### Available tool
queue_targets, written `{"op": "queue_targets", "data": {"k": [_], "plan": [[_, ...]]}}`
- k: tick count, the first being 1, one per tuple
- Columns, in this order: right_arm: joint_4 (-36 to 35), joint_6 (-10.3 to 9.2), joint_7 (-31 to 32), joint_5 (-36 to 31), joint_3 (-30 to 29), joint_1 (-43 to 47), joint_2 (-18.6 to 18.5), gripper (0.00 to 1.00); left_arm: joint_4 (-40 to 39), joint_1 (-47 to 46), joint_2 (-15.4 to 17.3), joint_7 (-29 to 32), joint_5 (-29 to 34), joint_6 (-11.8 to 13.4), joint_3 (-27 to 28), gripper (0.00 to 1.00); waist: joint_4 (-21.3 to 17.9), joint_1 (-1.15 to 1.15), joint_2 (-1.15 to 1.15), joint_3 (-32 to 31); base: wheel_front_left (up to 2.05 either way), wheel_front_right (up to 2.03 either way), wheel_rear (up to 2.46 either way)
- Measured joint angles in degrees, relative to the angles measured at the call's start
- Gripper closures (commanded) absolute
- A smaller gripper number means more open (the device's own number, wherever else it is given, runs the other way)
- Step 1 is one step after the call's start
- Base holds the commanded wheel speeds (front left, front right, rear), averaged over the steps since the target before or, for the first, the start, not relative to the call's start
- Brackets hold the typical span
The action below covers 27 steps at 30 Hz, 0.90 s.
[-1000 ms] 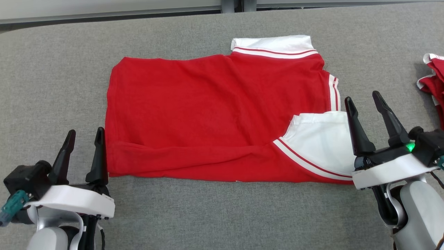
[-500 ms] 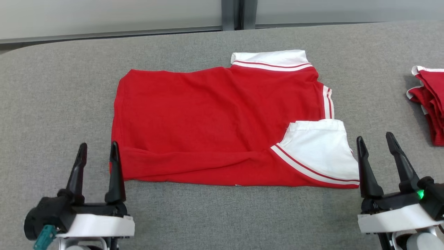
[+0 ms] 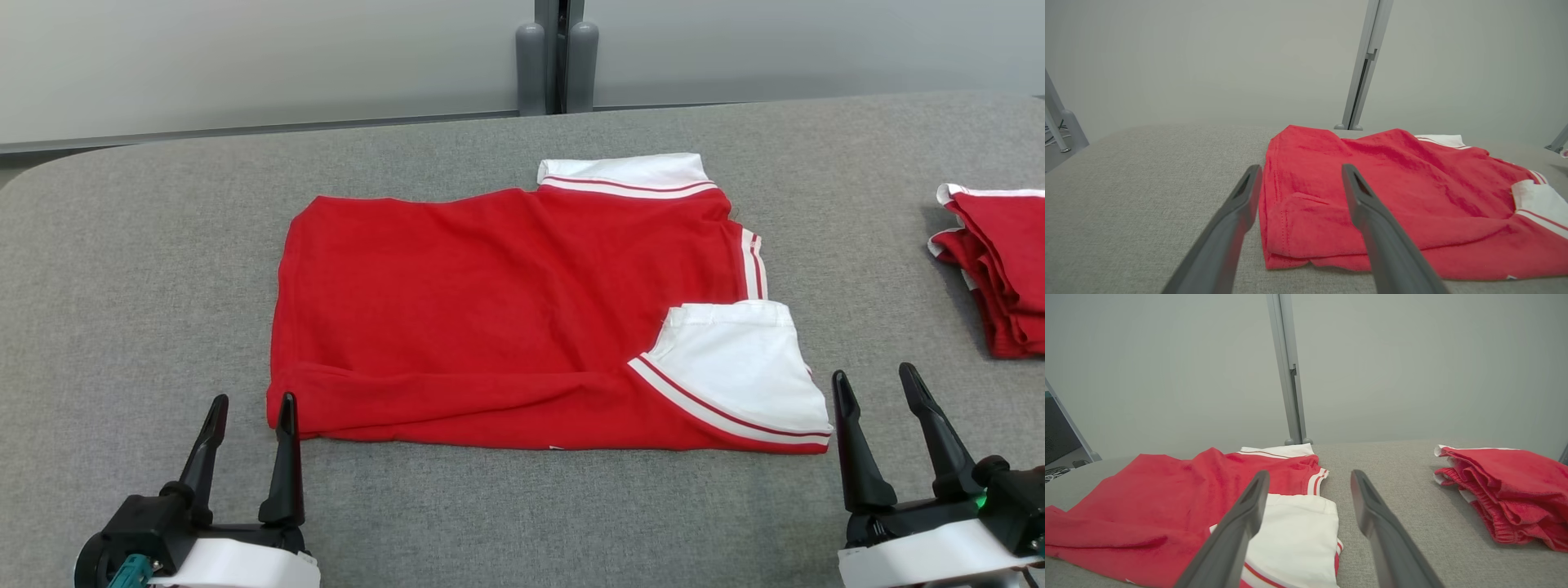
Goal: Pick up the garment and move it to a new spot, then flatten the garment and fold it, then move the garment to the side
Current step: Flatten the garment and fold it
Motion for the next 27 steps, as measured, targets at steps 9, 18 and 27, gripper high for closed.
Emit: {"op": "queue_targets", "data": {"k": [9,18,27], "plan": [[0.48,0.0,0.25,0.59,0.05,0.12,0.12,0.0,1.89,-0.02,-0.08,-0.01,-0.54,-0.89,0.05,0.0,0.16,0.0,0.0,-0.06,0.0,0.0,0.0],[10.47,0.0,0.89,2.96,0.37,-0.26,-0.3,0.0,10.56,-1.45,-0.25,1.34,-2.71,-2.78,-1.14,0.0,0.37,0.0,0.0,1.52,0.0,0.0,0.0],[21.51,0.0,-1.32,5.32,2.5,-5.42,-0.37,0.0,19.9,-6.85,0.19,1.1,-5.49,-4.83,-0.98,0.0,0.13,0.0,0.0,3.58,0.0,0.0,0.0]]}}
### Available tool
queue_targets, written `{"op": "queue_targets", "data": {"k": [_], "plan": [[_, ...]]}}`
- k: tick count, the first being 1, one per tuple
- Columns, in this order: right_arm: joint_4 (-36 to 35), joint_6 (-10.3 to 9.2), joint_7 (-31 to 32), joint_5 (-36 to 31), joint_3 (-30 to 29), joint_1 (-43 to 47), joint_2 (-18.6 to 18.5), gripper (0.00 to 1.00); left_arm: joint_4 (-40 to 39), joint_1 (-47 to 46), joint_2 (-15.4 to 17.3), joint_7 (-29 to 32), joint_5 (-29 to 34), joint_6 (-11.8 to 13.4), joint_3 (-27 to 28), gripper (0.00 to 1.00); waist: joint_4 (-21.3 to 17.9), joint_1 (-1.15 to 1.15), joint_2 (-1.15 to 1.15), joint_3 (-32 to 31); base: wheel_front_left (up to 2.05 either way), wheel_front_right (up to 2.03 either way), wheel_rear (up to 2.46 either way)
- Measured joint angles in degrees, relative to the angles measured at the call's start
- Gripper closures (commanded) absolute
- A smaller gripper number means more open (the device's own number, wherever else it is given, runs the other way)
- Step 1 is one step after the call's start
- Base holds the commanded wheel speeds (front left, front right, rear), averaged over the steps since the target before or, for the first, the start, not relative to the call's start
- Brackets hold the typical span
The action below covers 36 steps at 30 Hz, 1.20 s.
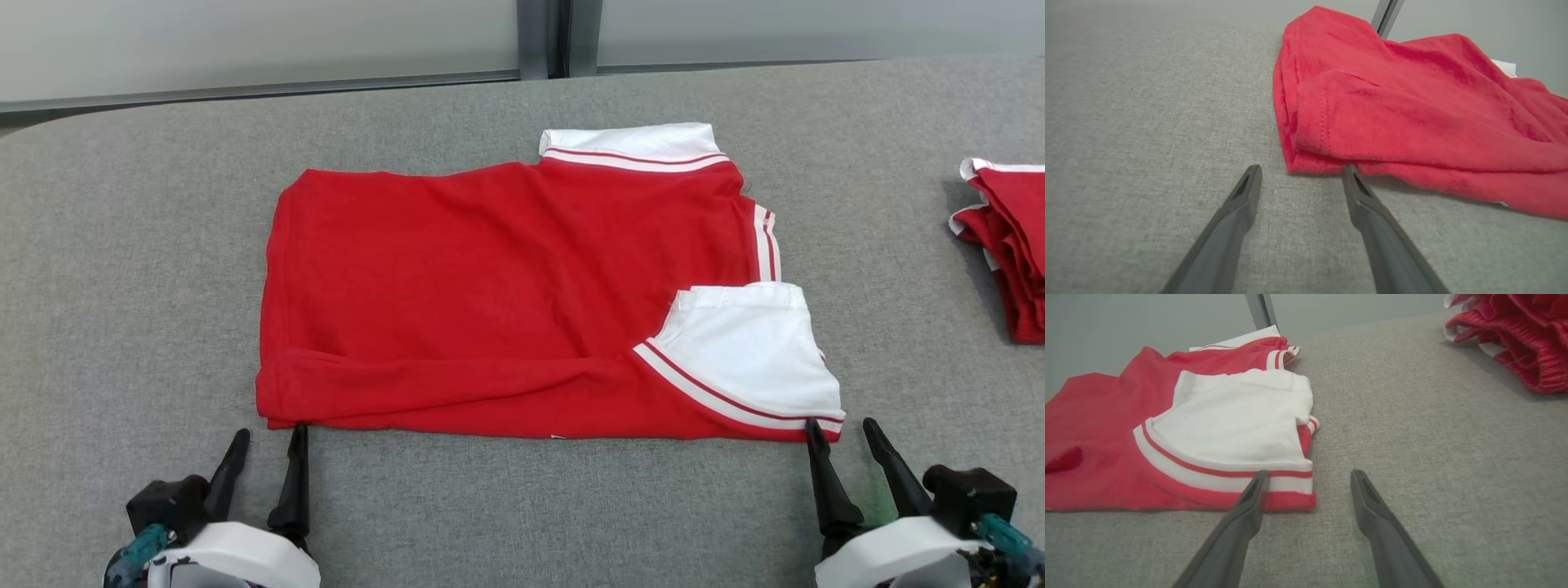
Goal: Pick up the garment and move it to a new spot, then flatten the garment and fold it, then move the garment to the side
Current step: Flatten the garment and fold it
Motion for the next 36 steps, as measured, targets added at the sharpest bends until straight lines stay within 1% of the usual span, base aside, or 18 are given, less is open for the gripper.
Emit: {"op": "queue_targets", "data": {"k": [2,3,4,5,6,7,8,14,21,26,32,36], "plan": [[2.01,0.0,-0.02,0.8,0.92,-1.51,-0.13,0.0,1.37,-1.3,0.1,0.01,-0.69,-0.37,-0.16,0.0,-0.06,0.0,0.0,0.43,0.0,0.0,0.0],[2.87,0.0,0.1,1.19,1.49,-2.07,-0.21,0.0,1.92,-1.84,0.16,0.0,-0.98,-0.58,-0.35,0.11,-0.04,0.0,0.0,0.58,0.0,0.0,0.0],[3.56,0.0,0.12,1.47,1.87,-2.52,-0.31,0.0,2.49,-2.32,0.26,0.0,-1.21,-0.66,-0.59,0.53,-0.01,0.0,0.0,0.7,0.0,0.0,0.0],[4.16,0.0,0.11,2.0,2.42,-3.01,-0.45,0.0,2.91,-2.65,0.41,-0.01,-1.47,-0.9,-0.77,0.81,0.01,0.0,0.0,0.82,0.0,0.0,0.0],[4.78,0.0,0.2,2.46,2.97,-3.52,-0.64,0.24,3.3,-2.92,0.57,-0.03,-1.83,-1.09,-1.01,1.0,0.04,0.0,0.0,0.91,0.0,0.0,0.0],[5.15,0.0,0.2,2.81,3.25,-3.96,-0.74,0.69,3.75,-3.22,0.78,-0.09,-2.02,-1.15,-1.34,1.0,0.07,0.0,0.0,0.98,0.0,0.0,0.0],[5.42,0.0,-0.01,3.07,3.49,-4.36,-0.83,1.0,3.93,-3.48,0.99,-0.11,-2.05,-1.26,-1.59,1.0,0.1,0.0,0.0,1.07,0.0,0.0,0.0],[5.69,0.09,-0.77,5.42,4.83,-4.8,-1.44,1.0,2.92,-3.4,1.62,-0.34,-3.16,-1.63,-2.67,1.0,0.53,0.0,0.0,1.25,0.0,0.0,0.0],[2.49,0.08,-0.69,6.69,4.53,-2.41,-2.83,1.0,-1.2,-0.43,2.88,0.46,-4.25,-1.66,-2.97,1.0,1.12,0.0,0.0,0.8,0.0,0.0,0.0],[-2.23,0.07,0.98,6.7,2.72,2.42,-3.31,1.0,-6.57,3.81,3.96,4.33,-5.64,-1.27,-2.71,1.0,1.32,0.0,0.0,-0.49,0.0,0.0,0.0],[-7.84,0.07,3.98,6.13,1.32,8.68,-1.72,1.0,-12.49,10.1,5.5,10.05,-7.48,-0.03,-2.19,1.0,0.79,0.0,0.0,-2.42,0.0,0.0,0.0],[-10.13,0.07,6.34,5.79,0.42,12.17,-0.85,1.0,-15.5,13.78,6.53,13.43,-8.99,0.57,-1.88,1.0,0.35,0.0,0.0,-3.14,0.0,0.0,0.0]]}}
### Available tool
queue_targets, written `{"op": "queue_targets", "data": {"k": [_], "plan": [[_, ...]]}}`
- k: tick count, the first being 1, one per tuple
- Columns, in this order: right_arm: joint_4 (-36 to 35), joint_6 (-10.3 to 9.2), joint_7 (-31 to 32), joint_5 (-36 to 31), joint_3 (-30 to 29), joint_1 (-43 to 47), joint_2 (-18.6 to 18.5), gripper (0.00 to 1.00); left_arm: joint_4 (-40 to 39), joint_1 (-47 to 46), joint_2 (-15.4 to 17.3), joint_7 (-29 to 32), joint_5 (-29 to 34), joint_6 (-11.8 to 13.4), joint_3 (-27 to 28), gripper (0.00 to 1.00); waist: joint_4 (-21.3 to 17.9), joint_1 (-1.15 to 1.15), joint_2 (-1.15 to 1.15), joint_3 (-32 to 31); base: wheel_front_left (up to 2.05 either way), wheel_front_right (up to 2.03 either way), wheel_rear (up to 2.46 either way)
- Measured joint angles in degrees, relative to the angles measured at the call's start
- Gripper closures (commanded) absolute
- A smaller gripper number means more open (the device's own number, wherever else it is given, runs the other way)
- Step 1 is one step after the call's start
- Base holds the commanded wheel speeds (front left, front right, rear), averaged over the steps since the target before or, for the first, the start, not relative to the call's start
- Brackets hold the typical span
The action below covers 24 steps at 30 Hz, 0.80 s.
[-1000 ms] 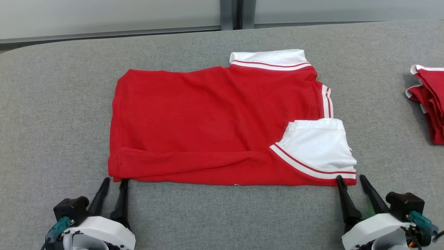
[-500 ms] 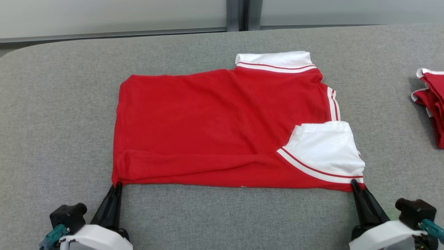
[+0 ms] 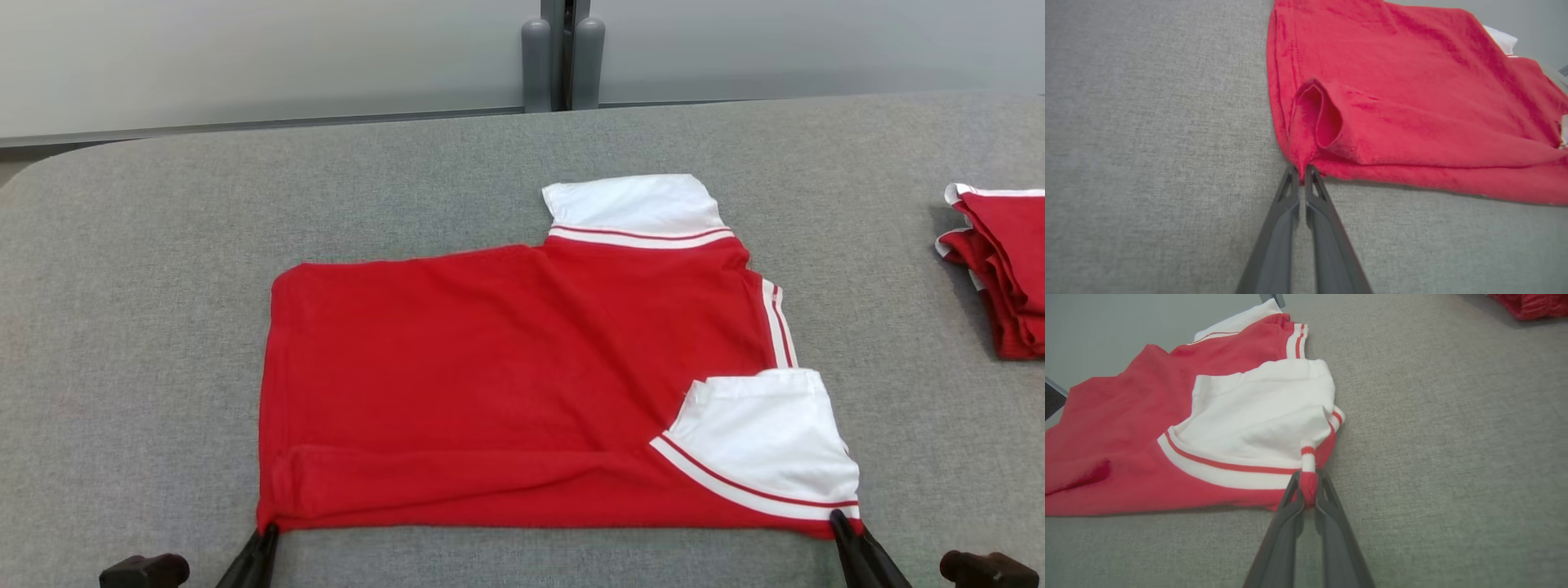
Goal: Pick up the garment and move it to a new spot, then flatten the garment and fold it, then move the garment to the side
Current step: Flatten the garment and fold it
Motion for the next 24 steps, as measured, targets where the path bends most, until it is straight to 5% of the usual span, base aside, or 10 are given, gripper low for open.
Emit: {"op": "queue_targets", "data": {"k": [3,4,5,6,7,9,24], "plan": [[-1.24,0.0,1.07,-0.34,-0.65,1.46,0.38,1.0,-1.4,1.52,0.37,1.45,-0.35,0.57,0.04,1.0,-0.02,0.0,0.0,-0.2,0.0,0.0,0.0],[-1.55,0.0,1.46,-0.43,-0.81,1.71,0.51,1.0,-1.51,1.64,0.35,1.87,-0.7,0.8,0.04,0.92,0.01,0.0,0.0,-0.24,0.0,0.0,0.0],[-1.75,0.0,1.98,-0.52,-1.03,1.9,0.62,1.0,-1.68,1.8,0.21,1.96,-0.66,1.34,0.0,0.51,0.06,0.0,0.0,-0.36,0.0,0.0,0.0],[-1.79,0.0,2.18,-0.73,-1.19,1.92,0.63,0.71,-1.68,1.81,0.1,1.89,-0.53,1.64,-0.12,0.0,0.11,0.0,0.0,-0.41,0.0,0.0,0.0],[-1.91,0.0,2.31,-1.16,-1.41,1.92,0.65,0.09,-1.67,1.81,-0.15,1.43,-0.47,2.04,-0.07,0.0,0.14,0.0,0.0,-0.49,0.0,0.0,0.0],[-2.67,0.0,1.86,-1.85,-1.93,1.81,0.71,0.0,-1.89,1.82,-0.85,-0.3,-0.31,2.97,0.38,0.0,0.16,0.0,0.0,-0.66,0.0,0.0,0.0],[-18.33,-0.05,-0.13,-11.36,-5.58,-5.61,-0.7,0.0,-12.43,-3.83,-2.57,-12.51,7.54,8.99,2.14,0.0,0.46,0.0,0.0,-1.98,0.0,0.0,0.0]]}}
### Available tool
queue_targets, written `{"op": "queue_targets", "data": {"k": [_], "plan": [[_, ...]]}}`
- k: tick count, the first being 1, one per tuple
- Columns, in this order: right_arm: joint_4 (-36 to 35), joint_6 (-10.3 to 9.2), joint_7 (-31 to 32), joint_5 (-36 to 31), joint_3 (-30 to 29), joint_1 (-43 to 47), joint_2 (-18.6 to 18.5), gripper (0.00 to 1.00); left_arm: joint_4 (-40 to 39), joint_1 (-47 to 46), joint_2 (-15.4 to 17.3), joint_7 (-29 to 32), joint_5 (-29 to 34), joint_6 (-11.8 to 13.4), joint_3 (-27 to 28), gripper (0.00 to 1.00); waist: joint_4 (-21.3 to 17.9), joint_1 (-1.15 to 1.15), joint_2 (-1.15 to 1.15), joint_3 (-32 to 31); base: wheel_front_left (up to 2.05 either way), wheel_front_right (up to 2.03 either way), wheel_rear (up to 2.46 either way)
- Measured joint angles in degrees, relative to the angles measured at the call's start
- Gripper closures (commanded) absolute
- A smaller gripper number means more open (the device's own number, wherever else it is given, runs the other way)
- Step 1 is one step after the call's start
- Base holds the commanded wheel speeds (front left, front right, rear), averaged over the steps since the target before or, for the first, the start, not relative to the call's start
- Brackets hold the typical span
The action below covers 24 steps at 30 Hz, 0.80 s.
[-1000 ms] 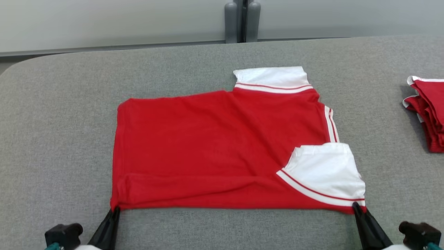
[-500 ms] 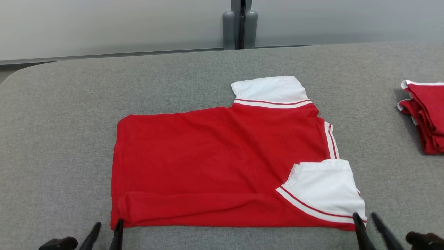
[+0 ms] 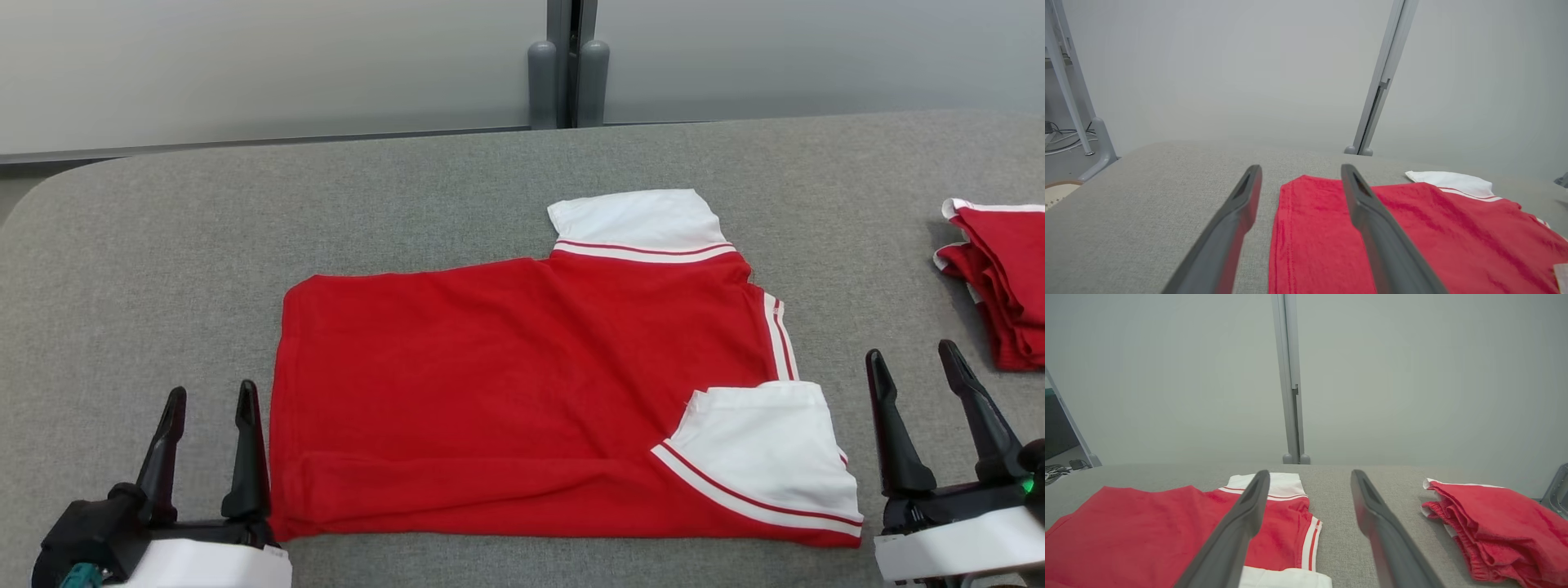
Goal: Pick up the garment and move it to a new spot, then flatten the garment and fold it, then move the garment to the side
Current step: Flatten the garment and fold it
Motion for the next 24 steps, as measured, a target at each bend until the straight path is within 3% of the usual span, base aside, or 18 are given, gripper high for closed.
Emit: {"op": "queue_targets", "data": {"k": [12,15,24], "plan": [[-0.03,0.0,1.02,-0.23,-0.27,-0.25,1.33,0.0,-0.04,-5.37,-0.1,2.9,1.26,0.91,-2.18,0.0,0.79,0.0,0.0,1.82,0.0,0.0,0.0],[0.02,0.0,1.04,-0.03,0.11,-0.77,1.72,0.0,4.0,-10.15,-0.62,4.61,-0.4,-0.52,-2.78,0.0,1.11,0.0,0.0,2.9,0.0,0.0,0.0],[1.44,0.0,0.55,0.41,2.01,-4.47,1.82,0.0,27.84,-30.22,0.12,9.38,-4.81,-7.3,-3.67,0.0,0.06,0.0,0.0,7.99,0.0,0.0,0.0]]}}
